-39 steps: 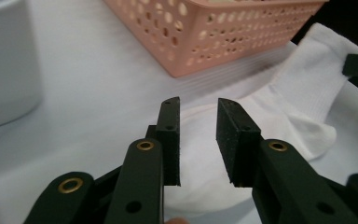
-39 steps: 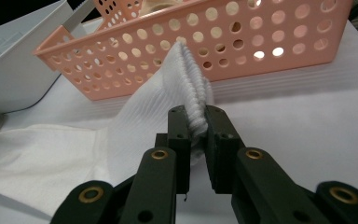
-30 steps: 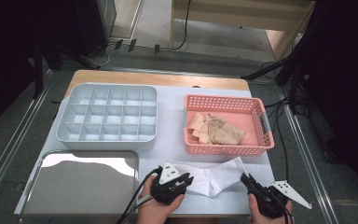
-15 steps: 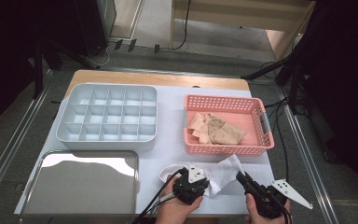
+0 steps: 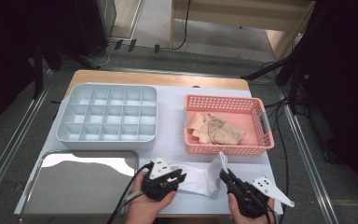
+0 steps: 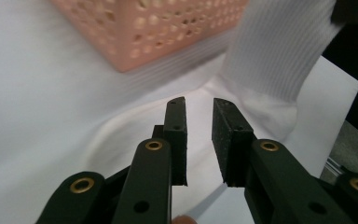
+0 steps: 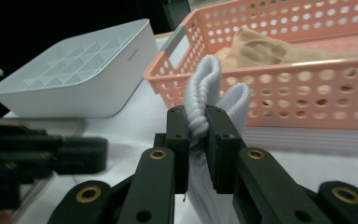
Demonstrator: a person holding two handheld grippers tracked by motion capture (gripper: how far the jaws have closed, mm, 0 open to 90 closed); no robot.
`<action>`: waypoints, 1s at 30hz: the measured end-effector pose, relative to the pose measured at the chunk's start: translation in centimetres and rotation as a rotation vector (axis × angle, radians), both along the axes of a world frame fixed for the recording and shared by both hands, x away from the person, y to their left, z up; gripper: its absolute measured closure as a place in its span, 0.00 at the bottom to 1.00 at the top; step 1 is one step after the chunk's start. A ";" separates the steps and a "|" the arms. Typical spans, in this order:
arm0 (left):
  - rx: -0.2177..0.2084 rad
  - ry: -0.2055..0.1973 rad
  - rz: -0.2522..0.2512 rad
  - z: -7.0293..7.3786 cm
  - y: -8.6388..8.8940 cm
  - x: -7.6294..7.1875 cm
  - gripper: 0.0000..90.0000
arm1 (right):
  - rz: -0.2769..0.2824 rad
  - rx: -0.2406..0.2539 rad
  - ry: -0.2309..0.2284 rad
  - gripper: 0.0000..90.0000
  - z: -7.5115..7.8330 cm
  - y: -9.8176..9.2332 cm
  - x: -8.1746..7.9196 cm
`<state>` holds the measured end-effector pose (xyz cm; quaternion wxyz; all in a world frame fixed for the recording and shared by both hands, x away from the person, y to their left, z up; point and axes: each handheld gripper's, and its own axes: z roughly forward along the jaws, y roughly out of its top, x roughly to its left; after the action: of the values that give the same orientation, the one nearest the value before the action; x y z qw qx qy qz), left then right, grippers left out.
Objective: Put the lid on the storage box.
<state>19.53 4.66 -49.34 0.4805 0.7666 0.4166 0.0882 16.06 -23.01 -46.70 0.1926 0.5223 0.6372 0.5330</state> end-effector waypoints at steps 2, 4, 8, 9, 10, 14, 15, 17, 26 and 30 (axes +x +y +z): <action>0.006 0.001 0.015 0.1 1.5 0.0 0.88 | 0.023 -0.010 -0.003 0.90 0.0 1.1 0.1; 0.012 0.009 0.037 -0.2 3.0 0.0 0.88 | 0.042 -0.020 -0.006 0.90 -0.2 2.3 0.2; -0.001 0.038 0.069 -1.2 5.0 0.0 0.89 | 0.090 -0.038 0.008 0.90 -0.8 5.0 0.4; 0.007 0.044 0.068 -1.4 5.3 0.0 0.89 | 0.104 -0.042 0.007 0.90 -1.1 5.6 0.5; 0.013 0.043 0.068 -1.5 5.5 0.0 0.89 | 0.117 -0.046 0.013 0.90 -1.3 6.4 0.5; -0.011 0.073 0.065 -1.9 5.7 0.3 0.92 | 0.163 -0.092 0.022 0.91 -2.6 9.5 1.0; -0.012 0.080 0.064 -2.0 5.6 0.4 0.94 | 0.162 -0.094 0.029 0.91 -2.9 10.0 1.1; -0.004 0.086 0.058 -2.3 5.4 0.6 0.95 | 0.173 -0.097 0.040 0.91 -3.5 10.9 1.3; -0.031 0.091 0.087 -2.2 6.1 0.7 0.93 | 0.347 -0.045 0.083 0.71 -4.5 11.4 1.1; -0.065 0.070 0.088 -1.5 6.8 0.4 0.92 | 0.283 -0.034 0.087 0.71 -3.8 9.2 1.1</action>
<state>19.94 11.41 -50.80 0.4858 0.7343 0.4691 0.0687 17.16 -13.85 -50.51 0.0968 0.4466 0.7212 0.5206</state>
